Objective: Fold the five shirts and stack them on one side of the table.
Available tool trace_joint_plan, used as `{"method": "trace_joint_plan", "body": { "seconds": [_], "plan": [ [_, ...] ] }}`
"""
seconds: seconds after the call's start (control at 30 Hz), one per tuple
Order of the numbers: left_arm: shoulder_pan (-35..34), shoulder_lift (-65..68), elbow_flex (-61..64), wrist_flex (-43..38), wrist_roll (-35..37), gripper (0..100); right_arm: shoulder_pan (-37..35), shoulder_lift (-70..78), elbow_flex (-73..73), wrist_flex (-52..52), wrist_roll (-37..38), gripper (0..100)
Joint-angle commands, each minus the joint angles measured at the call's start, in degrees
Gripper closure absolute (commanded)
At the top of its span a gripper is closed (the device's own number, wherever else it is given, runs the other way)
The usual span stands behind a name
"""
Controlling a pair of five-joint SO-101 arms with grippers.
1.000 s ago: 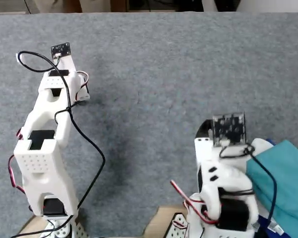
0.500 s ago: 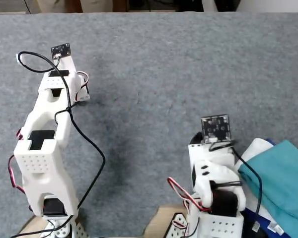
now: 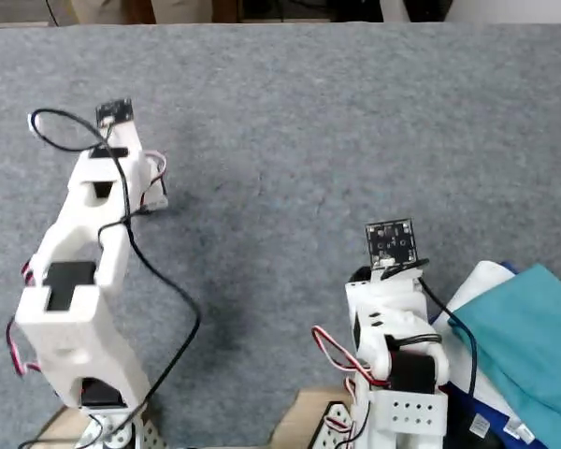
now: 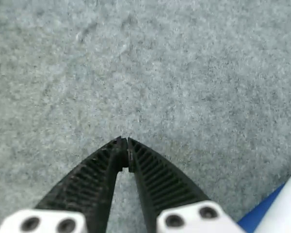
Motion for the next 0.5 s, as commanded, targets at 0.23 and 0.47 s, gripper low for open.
{"method": "trace_joint_plan", "body": {
  "seconds": [0.23, 0.47],
  "plan": [
    [-2.73, -32.57, 37.89, -10.90, -13.89, 98, -0.22, -4.79, -0.04, 13.89, 0.53, 99.4],
    [-6.42, -44.88, 52.04, -18.29, -15.47, 98, -0.31, -5.23, -0.04, 13.80, 0.53, 99.4]
  ]
}}
